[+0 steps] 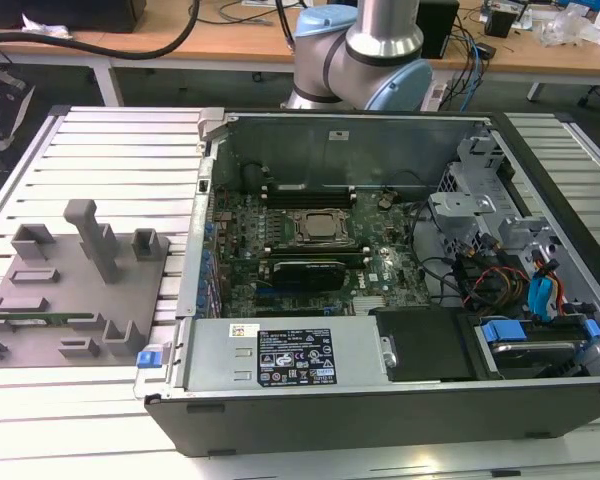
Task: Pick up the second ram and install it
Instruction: 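Reach for the second ram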
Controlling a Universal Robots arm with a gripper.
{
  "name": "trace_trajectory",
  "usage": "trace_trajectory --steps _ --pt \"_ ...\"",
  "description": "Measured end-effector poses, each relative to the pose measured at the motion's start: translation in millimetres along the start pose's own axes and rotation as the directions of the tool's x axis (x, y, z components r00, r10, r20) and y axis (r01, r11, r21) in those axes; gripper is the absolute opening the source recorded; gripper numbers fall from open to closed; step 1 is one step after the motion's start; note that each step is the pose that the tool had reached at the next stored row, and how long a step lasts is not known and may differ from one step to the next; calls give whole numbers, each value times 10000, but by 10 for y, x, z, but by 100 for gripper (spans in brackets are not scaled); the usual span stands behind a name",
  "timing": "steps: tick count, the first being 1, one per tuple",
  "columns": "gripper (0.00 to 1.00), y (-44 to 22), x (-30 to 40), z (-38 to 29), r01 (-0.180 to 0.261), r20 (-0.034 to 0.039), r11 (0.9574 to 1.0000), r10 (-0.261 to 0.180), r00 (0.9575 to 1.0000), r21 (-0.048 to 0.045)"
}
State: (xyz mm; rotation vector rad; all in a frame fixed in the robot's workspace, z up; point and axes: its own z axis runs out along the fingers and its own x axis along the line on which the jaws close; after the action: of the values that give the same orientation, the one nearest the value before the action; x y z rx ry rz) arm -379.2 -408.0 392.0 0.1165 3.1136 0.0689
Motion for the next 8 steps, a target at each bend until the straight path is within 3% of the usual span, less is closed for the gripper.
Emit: trace_trajectory --steps 8 --pt "11 -159 75 3 -1 0 10000 1 10000 0"
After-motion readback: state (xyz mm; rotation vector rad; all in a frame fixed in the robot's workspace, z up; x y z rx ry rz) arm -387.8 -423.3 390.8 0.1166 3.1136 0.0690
